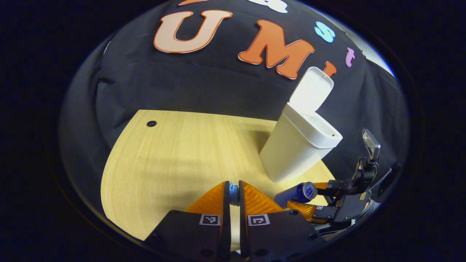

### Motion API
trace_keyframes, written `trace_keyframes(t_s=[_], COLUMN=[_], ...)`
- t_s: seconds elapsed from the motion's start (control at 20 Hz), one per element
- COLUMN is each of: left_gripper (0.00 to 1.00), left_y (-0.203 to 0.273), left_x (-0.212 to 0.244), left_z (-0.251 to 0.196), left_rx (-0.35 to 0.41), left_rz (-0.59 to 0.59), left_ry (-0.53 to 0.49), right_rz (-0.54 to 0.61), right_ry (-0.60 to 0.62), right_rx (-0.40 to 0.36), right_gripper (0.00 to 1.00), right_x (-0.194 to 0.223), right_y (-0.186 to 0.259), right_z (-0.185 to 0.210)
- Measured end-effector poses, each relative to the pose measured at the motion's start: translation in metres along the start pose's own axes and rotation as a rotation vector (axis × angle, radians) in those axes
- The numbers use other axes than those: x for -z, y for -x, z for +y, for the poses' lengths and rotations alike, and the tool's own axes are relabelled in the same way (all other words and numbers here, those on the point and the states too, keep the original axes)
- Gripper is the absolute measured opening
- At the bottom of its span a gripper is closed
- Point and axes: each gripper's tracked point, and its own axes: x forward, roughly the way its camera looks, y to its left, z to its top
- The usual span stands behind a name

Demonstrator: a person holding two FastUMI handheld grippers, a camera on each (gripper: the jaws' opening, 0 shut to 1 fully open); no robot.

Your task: Press the lid of the desktop garbage bin to open it, pick up the crumpled paper on the desktop and throw it into the bin, then pick up the pop can on the desktop and drop it into the bin, and finally close the garbage bin lid.

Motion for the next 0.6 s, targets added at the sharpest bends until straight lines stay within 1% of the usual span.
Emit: trace_keyframes(t_s=[0.15, 0.35, 0.6], left_gripper=[0.13, 0.13, 0.13], left_y=[-0.009, -0.025, -0.045], left_x=[-0.020, -0.043, -0.069], left_z=[-0.037, -0.088, -0.145], left_rx=[0.028, 0.075, 0.143], left_rz=[-0.031, -0.056, -0.088], left_ry=[-0.032, -0.063, -0.097], right_rz=[-0.018, -0.033, -0.053], right_ry=[-0.023, -0.032, -0.082], right_rx=[-0.011, 0.000, 0.019], right_gripper=[0.79, 0.80, 0.79], right_x=[0.001, 0.003, 0.013], right_y=[0.007, 0.016, 0.032], right_z=[-0.020, -0.051, -0.085])
